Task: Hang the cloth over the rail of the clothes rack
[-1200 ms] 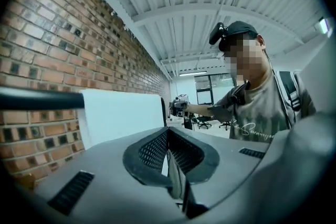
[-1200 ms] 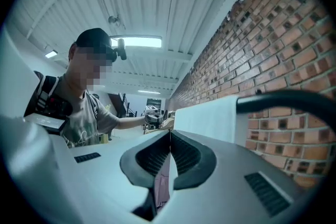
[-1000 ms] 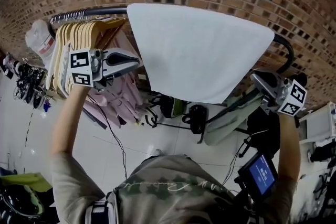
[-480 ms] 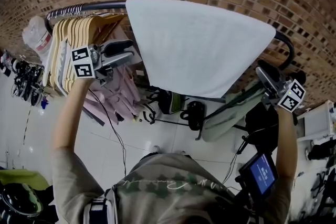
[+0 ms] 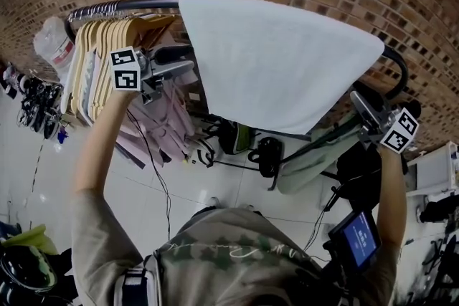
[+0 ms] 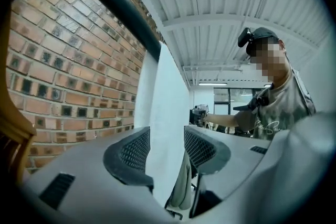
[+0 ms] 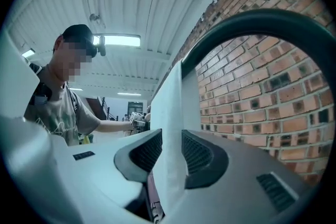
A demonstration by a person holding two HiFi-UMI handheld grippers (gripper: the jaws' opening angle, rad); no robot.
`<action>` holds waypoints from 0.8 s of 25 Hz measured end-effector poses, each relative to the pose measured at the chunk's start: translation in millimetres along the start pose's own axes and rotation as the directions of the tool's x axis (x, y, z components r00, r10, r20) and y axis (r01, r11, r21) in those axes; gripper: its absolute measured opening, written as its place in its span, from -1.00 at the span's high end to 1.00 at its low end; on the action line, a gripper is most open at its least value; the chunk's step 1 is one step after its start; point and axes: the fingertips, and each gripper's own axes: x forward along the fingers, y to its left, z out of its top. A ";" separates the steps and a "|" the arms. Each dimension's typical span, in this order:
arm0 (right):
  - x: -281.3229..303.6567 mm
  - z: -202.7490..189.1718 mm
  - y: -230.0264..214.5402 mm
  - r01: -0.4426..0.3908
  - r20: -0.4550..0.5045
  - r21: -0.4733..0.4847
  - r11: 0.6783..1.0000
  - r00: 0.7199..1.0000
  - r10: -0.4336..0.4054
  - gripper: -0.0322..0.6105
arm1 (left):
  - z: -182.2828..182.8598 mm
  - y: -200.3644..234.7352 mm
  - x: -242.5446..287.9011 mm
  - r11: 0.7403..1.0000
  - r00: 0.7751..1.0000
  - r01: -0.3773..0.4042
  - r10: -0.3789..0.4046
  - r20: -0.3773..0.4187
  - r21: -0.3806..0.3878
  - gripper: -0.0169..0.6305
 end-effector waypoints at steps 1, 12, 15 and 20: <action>1.9 -0.2 1.6 -0.007 0.001 -0.001 1.000 1.000 0.007 0.61 | -1.6 2.8 1.0 1.000 1.000 -0.007 0.007 -0.011 0.007 0.36; -0.2 2.8 0.8 0.008 0.014 0.002 1.000 1.000 -0.008 0.61 | 1.4 -3.4 5.3 0.997 0.997 0.072 -0.072 0.022 -0.017 0.36; -1.4 3.1 -3.1 0.023 0.017 0.005 1.000 1.000 -0.023 0.61 | 5.3 -6.4 7.3 0.996 0.995 0.093 -0.092 0.032 -0.014 0.37; 0.5 -1.8 -1.2 0.023 0.016 -0.004 1.000 1.000 -0.023 0.61 | 8.0 -5.5 6.4 0.995 0.995 0.093 -0.092 0.050 -0.027 0.65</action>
